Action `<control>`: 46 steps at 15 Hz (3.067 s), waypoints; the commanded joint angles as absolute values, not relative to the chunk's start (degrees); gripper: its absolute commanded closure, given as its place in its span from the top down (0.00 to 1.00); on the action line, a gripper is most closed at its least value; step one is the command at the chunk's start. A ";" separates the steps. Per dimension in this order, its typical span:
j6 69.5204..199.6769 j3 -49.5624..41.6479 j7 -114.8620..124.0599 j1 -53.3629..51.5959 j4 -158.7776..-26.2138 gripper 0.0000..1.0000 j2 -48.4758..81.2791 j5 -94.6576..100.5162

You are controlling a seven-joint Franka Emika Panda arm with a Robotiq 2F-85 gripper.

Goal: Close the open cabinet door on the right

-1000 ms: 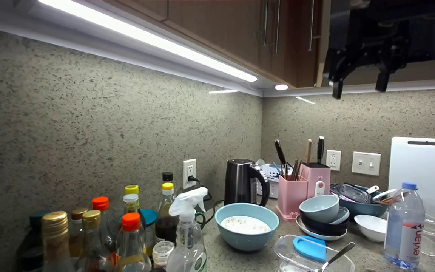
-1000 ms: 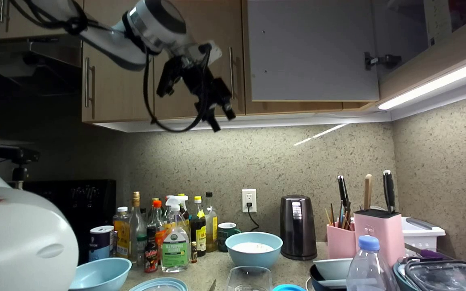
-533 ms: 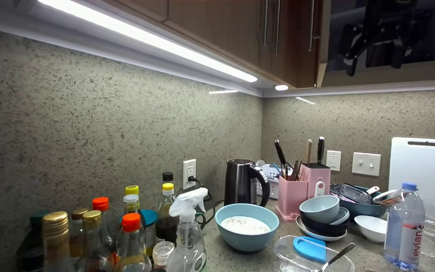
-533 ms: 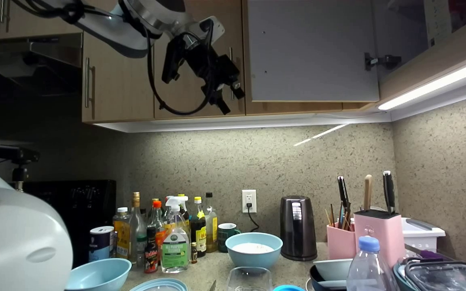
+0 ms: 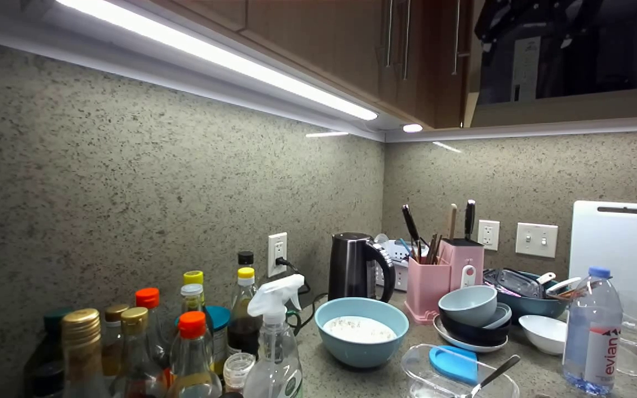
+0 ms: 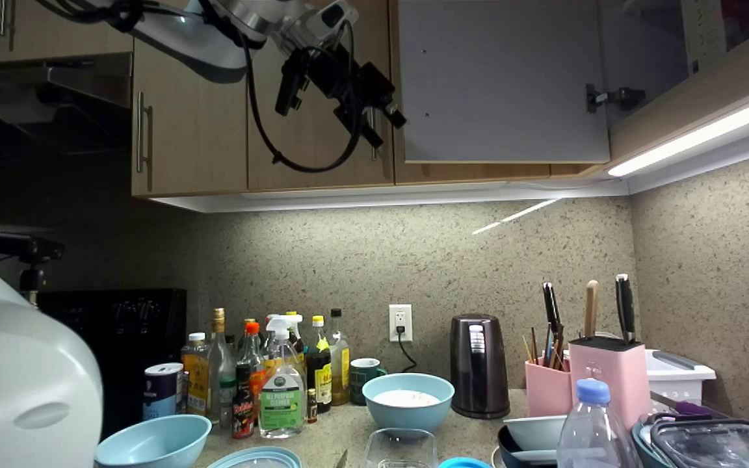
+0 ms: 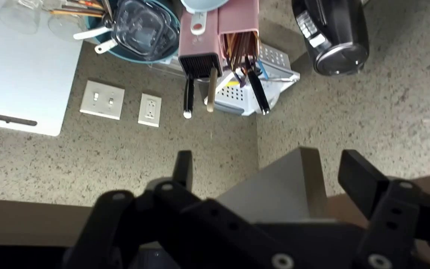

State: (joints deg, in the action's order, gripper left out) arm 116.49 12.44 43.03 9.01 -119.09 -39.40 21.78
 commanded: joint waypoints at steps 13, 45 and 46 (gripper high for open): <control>120.46 14.26 50.28 13.17 -112.98 1.00 -34.96 23.61; 97.14 8.29 58.02 8.32 -108.81 1.00 -37.24 24.60; 97.08 8.28 55.52 7.67 -108.23 1.00 -36.70 24.31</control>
State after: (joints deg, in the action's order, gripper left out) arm 97.11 8.06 62.14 9.27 -110.32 -38.77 23.24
